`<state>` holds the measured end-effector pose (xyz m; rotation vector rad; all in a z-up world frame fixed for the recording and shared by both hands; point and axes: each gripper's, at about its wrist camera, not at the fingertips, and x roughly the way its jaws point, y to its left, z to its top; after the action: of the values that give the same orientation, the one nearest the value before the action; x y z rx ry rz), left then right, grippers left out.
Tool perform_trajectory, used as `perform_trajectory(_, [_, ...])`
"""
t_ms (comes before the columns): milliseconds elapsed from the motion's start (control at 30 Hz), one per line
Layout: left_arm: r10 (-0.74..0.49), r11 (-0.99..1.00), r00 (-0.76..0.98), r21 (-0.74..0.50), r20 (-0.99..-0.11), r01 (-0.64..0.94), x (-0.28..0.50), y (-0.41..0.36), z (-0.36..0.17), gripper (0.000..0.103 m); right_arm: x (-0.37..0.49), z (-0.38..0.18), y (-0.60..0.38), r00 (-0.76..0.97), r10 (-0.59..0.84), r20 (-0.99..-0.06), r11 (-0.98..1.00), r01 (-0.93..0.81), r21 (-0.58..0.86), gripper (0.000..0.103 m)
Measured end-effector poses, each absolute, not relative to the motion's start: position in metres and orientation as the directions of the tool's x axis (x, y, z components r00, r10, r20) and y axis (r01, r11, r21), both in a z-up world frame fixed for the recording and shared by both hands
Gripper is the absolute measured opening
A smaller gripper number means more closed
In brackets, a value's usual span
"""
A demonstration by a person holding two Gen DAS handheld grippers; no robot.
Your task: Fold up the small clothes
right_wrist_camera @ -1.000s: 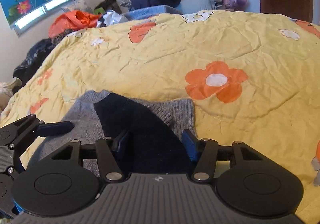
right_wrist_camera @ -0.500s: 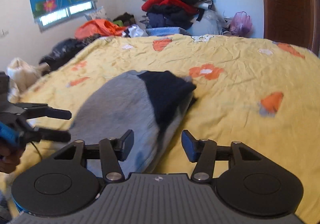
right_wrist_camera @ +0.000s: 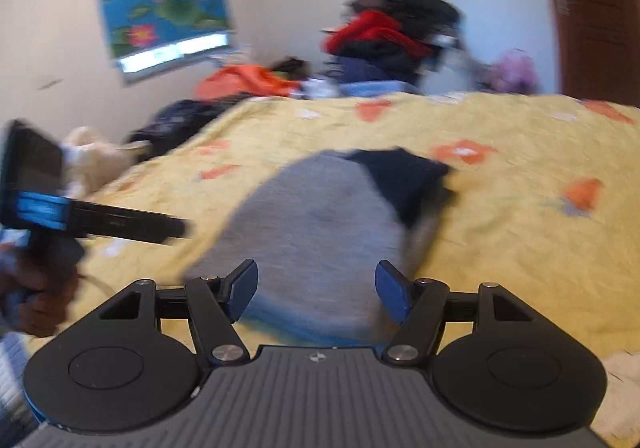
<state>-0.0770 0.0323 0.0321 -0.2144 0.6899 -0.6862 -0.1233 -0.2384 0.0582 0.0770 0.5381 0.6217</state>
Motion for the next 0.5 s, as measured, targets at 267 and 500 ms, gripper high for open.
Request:
perform_trajectory(267, [-0.499,0.855,0.600,-0.244,-0.625,0.457,-0.083,0.028,0.015,0.103,-0.104,0.029,-0.247,0.648,0.459,-0.608,0.883,-0.412,0.227,0.068])
perform_trajectory(500, [-0.294,0.954,0.742,-0.134,-0.603,0.269,-0.083,0.033,0.038,0.103,-0.109,0.059,-0.234,0.763,0.435,-0.478,0.898,-0.401,0.178,0.083])
